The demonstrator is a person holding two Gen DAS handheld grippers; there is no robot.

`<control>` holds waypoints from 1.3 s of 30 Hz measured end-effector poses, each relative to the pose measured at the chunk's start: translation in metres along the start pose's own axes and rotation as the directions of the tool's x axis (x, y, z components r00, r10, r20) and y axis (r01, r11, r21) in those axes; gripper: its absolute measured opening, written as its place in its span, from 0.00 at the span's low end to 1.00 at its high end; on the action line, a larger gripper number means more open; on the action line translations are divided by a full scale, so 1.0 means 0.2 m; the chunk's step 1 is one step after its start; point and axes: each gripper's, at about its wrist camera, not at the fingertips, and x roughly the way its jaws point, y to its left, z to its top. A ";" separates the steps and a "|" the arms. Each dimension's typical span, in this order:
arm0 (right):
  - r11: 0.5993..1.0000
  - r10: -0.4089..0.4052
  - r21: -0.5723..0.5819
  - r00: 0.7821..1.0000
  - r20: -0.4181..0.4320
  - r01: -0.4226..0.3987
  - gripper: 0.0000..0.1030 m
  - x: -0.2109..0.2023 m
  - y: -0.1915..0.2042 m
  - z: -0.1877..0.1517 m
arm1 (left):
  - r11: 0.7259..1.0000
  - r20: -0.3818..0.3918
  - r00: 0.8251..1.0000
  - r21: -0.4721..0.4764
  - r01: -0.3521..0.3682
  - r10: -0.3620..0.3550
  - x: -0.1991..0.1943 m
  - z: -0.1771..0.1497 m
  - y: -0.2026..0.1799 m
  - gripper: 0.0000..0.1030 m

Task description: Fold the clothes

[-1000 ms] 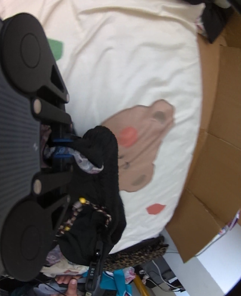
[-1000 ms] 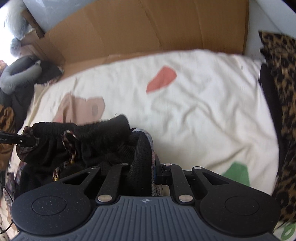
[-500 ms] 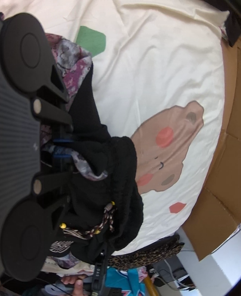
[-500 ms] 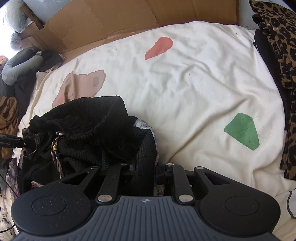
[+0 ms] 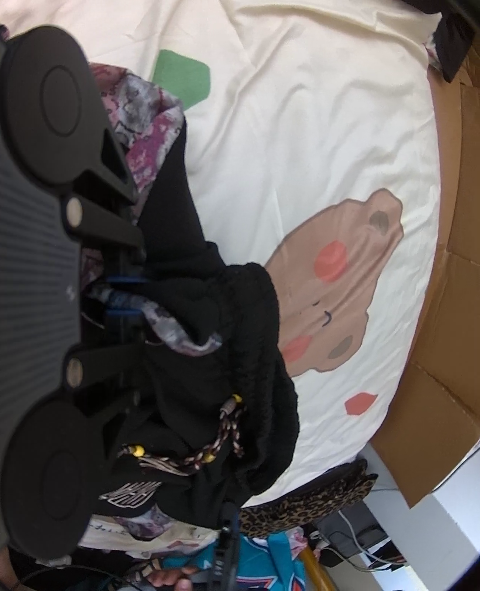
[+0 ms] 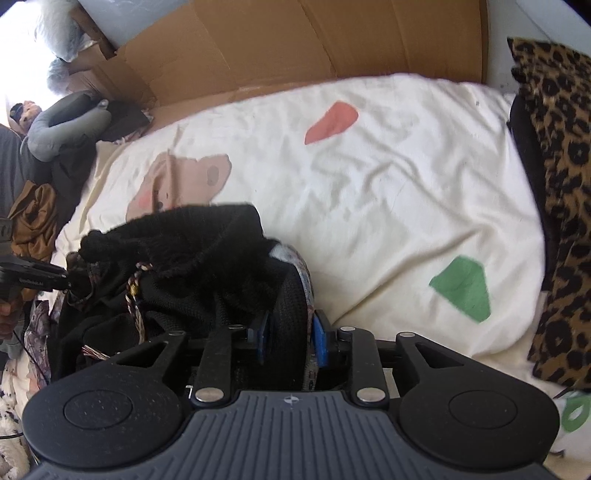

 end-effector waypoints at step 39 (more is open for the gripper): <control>1.000 -0.014 -0.011 1.000 -0.001 0.014 0.36 0.29 -0.04 0.18 | 0.963 0.018 0.998 -0.262 0.070 -0.068 -0.02 0.29 0.10 0.41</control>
